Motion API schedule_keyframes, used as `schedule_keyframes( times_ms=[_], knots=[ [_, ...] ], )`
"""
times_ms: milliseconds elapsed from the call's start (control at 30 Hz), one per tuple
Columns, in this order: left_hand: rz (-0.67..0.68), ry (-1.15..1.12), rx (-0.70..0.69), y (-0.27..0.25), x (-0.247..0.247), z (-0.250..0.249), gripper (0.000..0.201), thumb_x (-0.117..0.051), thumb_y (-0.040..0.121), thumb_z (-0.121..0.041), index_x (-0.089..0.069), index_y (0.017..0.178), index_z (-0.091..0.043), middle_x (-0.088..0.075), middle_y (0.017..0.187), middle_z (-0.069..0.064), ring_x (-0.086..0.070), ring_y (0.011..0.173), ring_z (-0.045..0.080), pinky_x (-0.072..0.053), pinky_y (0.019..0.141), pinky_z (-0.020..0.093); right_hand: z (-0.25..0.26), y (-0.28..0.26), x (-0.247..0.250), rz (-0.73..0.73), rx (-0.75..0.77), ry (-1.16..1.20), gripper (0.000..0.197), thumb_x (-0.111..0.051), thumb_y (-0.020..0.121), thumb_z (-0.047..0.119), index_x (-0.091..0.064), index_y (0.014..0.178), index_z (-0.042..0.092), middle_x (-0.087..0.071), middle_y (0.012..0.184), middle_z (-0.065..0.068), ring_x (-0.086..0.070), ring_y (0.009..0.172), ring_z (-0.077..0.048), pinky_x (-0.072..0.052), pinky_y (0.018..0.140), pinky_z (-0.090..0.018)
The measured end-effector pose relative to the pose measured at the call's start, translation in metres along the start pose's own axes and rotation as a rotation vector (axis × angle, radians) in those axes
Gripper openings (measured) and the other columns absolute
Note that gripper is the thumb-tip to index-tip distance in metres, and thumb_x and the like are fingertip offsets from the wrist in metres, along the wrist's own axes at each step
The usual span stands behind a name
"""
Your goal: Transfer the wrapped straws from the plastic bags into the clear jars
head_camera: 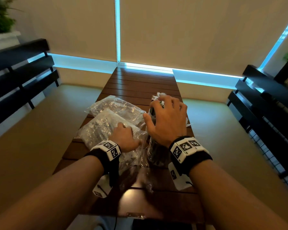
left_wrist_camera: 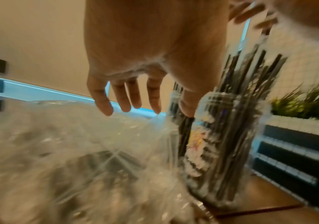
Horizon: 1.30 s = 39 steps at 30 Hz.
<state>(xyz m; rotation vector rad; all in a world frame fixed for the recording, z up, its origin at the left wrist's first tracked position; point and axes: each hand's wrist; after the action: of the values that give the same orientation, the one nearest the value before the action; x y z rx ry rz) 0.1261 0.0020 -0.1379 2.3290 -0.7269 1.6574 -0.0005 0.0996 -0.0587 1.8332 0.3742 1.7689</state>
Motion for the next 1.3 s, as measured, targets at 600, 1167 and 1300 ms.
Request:
schedule_keyframes(
  times_ms=[600, 1167, 1300],
  knots=[
    [0.147, -0.367, 0.042, 0.008, 0.006, 0.067, 0.024, -0.052, 0.071, -0.035, -0.056, 0.06, -0.014, -0.054, 0.064, 0.007, -0.053, 0.067, 0.028, -0.034, 0.055, 0.031, 0.063, -0.03, -0.108, 0.74, -0.12, 0.291, 0.031, -0.053, 0.093, 0.024, -0.063, 0.121, 0.013, -0.064, 0.121, -0.013, -0.06, 0.111, -0.032, -0.05, 0.091, -0.037],
    [0.23, -0.282, 0.158, 0.013, -0.012, 0.126, 0.054, -0.08, 0.076, -0.035, -0.05, 0.119, -0.022, -0.032, 0.127, 0.006, -0.052, 0.105, 0.022, -0.05, 0.093, 0.031, 0.077, -0.015, -0.156, 1.219, -0.364, 0.399, 0.054, -0.054, 0.093, 0.053, -0.059, 0.129, 0.014, -0.058, 0.132, -0.01, -0.055, 0.118, -0.027, -0.043, 0.096, -0.029],
    [0.2, -0.257, 0.186, 0.011, -0.015, 0.121, 0.051, -0.079, 0.075, -0.043, -0.048, 0.112, -0.026, -0.032, 0.127, 0.005, -0.055, 0.105, 0.026, -0.052, 0.095, 0.041, 0.079, -0.021, -0.153, 1.101, -0.434, 0.435, 0.042, -0.053, 0.097, 0.037, -0.06, 0.128, 0.01, -0.058, 0.133, -0.009, -0.054, 0.121, -0.026, -0.039, 0.089, -0.026]
  ],
)
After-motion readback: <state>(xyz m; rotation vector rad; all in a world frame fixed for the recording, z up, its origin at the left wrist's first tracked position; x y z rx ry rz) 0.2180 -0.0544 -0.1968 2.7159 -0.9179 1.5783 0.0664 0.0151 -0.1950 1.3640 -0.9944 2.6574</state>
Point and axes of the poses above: each hand's wrist, its own y-axis towards the middle knuckle, its own x-axis out of the back of the hand, z = x × y
